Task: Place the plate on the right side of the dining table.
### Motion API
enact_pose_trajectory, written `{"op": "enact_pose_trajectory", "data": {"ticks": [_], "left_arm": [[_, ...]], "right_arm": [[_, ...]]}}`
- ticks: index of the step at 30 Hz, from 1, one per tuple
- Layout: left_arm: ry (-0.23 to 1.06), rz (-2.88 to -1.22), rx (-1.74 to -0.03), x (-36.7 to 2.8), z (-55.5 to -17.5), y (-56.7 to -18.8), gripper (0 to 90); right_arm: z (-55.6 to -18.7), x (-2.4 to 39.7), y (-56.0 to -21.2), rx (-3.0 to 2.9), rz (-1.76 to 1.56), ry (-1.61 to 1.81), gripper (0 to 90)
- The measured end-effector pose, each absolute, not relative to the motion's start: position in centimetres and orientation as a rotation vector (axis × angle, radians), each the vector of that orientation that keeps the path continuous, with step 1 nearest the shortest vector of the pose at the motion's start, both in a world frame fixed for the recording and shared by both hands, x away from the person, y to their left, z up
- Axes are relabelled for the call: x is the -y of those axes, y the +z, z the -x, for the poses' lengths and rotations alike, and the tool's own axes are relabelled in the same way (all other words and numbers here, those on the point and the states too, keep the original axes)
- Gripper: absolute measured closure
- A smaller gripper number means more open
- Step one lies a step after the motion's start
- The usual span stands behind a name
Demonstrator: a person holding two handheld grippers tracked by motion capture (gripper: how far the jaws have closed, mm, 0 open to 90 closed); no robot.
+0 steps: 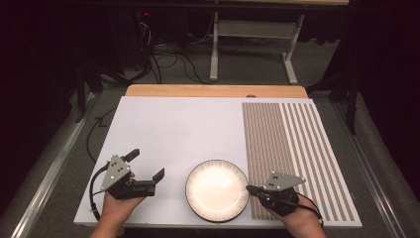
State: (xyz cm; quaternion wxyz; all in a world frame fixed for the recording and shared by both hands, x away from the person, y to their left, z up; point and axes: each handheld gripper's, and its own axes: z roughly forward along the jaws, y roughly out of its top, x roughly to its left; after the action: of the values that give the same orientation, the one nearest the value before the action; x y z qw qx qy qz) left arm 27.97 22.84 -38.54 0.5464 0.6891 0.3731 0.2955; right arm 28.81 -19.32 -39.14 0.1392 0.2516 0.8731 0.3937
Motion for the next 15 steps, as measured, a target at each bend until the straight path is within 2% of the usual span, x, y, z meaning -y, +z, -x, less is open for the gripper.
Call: {"op": "enact_pose_trajectory", "data": {"ticks": [15], "left_arm": [[0.701,-1.628,-0.885,-22.9,-27.91,-38.46,0.2]], "right_arm": [[-28.78,19.44,-39.3,-2.525,-0.732,1.104,90.0]]}}
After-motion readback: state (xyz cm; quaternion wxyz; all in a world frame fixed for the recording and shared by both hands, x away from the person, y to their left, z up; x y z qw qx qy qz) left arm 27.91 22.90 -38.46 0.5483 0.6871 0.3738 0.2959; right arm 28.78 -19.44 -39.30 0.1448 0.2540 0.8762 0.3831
